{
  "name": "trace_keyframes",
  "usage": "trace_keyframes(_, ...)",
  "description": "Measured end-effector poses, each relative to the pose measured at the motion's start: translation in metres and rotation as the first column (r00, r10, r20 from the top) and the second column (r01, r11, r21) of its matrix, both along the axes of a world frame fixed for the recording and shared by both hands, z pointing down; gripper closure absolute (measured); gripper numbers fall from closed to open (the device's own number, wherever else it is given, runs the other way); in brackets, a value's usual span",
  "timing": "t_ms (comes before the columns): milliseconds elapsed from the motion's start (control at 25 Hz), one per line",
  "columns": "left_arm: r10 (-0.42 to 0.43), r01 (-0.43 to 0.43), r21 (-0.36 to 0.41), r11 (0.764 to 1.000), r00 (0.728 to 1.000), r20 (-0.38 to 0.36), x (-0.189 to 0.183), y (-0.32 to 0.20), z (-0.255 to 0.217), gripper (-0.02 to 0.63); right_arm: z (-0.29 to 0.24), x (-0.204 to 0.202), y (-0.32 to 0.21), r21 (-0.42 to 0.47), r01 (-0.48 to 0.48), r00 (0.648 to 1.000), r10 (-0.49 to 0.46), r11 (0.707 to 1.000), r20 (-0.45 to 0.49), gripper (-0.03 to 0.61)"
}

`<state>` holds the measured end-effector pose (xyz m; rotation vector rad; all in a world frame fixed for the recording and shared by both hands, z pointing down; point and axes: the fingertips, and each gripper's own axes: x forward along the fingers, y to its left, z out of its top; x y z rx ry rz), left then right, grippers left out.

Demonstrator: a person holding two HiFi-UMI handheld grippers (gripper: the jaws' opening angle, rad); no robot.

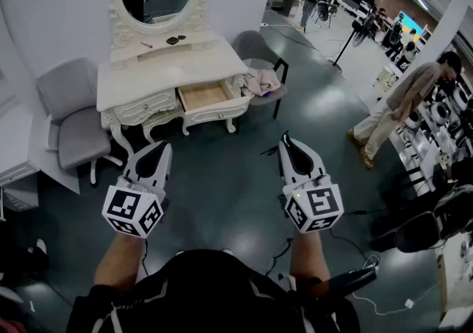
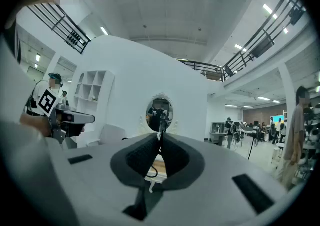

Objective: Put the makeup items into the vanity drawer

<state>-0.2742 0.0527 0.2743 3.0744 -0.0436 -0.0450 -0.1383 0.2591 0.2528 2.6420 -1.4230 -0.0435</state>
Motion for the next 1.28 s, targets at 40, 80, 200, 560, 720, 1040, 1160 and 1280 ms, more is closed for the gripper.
trace_keyframes(40, 0.002, -0.002, 0.000, 1.000, 1.000, -0.003, 0.000, 0.003, -0.001, 0.611, -0.001, 0.000, 0.002, -0.004, -0.001, 1.000, 0.001, 1.000, -0.003, 0.552)
trace_keyframes(80, 0.004, -0.004, 0.002, 1.000, 1.000, -0.005, 0.000, 0.005, -0.003, 0.611, -0.001, -0.001, 0.004, -0.007, -0.001, 1.000, 0.001, 1.000, -0.005, 0.552)
trace_keyframes(200, -0.001, 0.001, 0.028, 1.000, 1.000, -0.008, -0.001, 0.010, -0.006, 0.611, -0.004, -0.003, 0.007, -0.011, 0.002, 1.000, -0.002, 1.000, -0.011, 0.552)
trace_keyframes(560, -0.017, 0.016, 0.014, 1.000, 1.000, 0.016, -0.001, 0.027, -0.003, 0.610, -0.009, -0.004, 0.025, 0.026, 0.025, 1.000, -0.025, 0.999, 0.010, 0.552)
trace_keyframes(720, 0.004, -0.004, 0.002, 1.000, 1.000, -0.012, 0.008, 0.037, -0.003, 0.611, -0.006, 0.000, 0.031, 0.028, 0.038, 0.999, -0.038, 0.999, 0.017, 0.551)
trace_keyframes(1040, 0.008, -0.007, -0.033, 0.999, 1.000, 0.022, 0.037, 0.067, 0.008, 0.611, -0.005, 0.021, 0.065, 0.031, 0.055, 0.998, -0.055, 0.998, 0.011, 0.551)
trace_keyframes(1160, 0.003, -0.002, -0.039, 0.999, 1.000, 0.015, 0.045, 0.086, 0.008, 0.611, -0.005, 0.027, 0.083, 0.036, 0.072, 0.997, -0.072, 0.997, 0.005, 0.551)
trace_keyframes(1280, -0.011, 0.012, -0.026, 1.000, 0.999, 0.031, 0.055, 0.094, 0.010, 0.610, -0.003, 0.033, 0.093, 0.039, 0.091, 0.996, -0.091, 0.995, -0.006, 0.551)
